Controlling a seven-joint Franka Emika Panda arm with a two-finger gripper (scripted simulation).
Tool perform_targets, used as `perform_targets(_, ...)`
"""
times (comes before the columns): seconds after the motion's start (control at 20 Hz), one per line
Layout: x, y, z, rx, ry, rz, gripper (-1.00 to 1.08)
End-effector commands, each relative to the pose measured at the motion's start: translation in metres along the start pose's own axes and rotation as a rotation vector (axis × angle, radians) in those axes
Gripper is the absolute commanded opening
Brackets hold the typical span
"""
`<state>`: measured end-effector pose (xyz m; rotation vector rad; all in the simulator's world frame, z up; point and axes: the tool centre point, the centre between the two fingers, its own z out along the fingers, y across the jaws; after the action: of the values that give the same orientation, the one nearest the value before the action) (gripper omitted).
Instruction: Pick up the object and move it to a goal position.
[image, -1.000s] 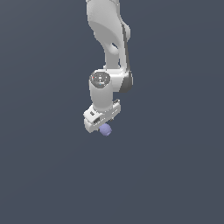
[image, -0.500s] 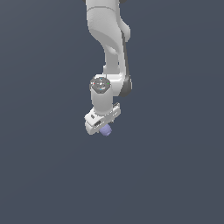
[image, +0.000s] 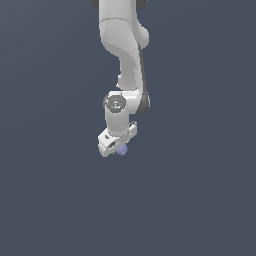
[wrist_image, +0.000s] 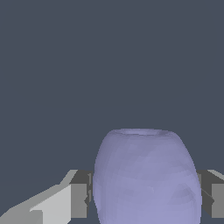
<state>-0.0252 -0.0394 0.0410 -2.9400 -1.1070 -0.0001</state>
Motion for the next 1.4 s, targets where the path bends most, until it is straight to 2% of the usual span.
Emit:
perform_targets(0.0, 0.000, 0.000, 0.001, 0.000, 0.000, 0.000, -1.00)
perform_targets(0.7, -0.001, 0.006, -0.011, -0.001, 0.001, -0.001, -1.00)
perform_targets(1.0, -0.007, 0.024, -0.042, 0.000, 0.001, -0.001, -1.00)
perform_targets(1.35, -0.016, 0.059, -0.101, 0.000, 0.001, -0.001, -1.00)
